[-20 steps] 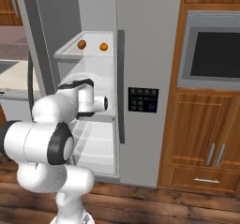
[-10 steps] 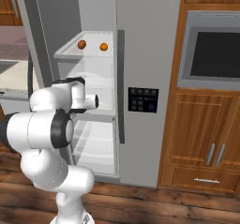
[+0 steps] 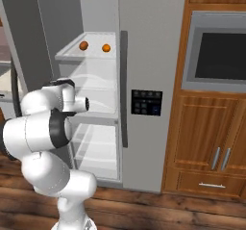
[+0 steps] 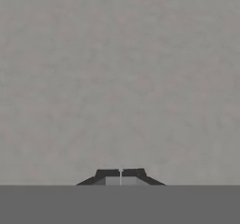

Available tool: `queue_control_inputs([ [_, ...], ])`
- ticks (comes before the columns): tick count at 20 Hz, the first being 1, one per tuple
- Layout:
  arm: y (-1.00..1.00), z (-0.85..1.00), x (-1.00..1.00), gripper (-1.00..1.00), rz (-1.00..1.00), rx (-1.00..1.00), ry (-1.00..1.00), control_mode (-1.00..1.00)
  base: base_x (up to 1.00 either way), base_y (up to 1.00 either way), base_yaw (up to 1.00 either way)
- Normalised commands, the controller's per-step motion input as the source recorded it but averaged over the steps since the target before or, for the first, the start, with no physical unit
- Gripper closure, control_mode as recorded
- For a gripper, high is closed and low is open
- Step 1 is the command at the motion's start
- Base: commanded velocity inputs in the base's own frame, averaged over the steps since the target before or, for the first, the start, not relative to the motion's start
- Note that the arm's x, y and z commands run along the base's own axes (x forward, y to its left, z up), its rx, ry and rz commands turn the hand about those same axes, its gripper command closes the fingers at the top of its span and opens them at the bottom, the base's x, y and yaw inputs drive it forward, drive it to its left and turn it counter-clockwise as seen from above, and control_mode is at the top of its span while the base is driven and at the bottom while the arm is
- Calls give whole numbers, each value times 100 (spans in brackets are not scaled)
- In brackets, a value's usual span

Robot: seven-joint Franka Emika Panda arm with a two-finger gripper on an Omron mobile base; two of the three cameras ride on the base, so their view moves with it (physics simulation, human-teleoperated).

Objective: Retrieve the tangerine and mango from the fridge and place them into the bowl on the dining table.

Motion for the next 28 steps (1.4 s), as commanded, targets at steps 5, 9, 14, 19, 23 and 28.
queue_control_inputs([
  [5,98,-1,-59,100,0,0,1,-100,0,0,0],
  [9,100,-2,-61,100,0,0,0,-100,0,0,0],
  [14,-5,0,-60,100,-6,0,0,-100,0,0,0],
  [19,-95,8,-47,100,-9,0,0,-100,0,0,0],
  [23,-100,21,-38,100,-7,0,0,-100,0,0,0],
  [28,-100,37,-8,100,-4,-4,0,-100,0,0,0],
])
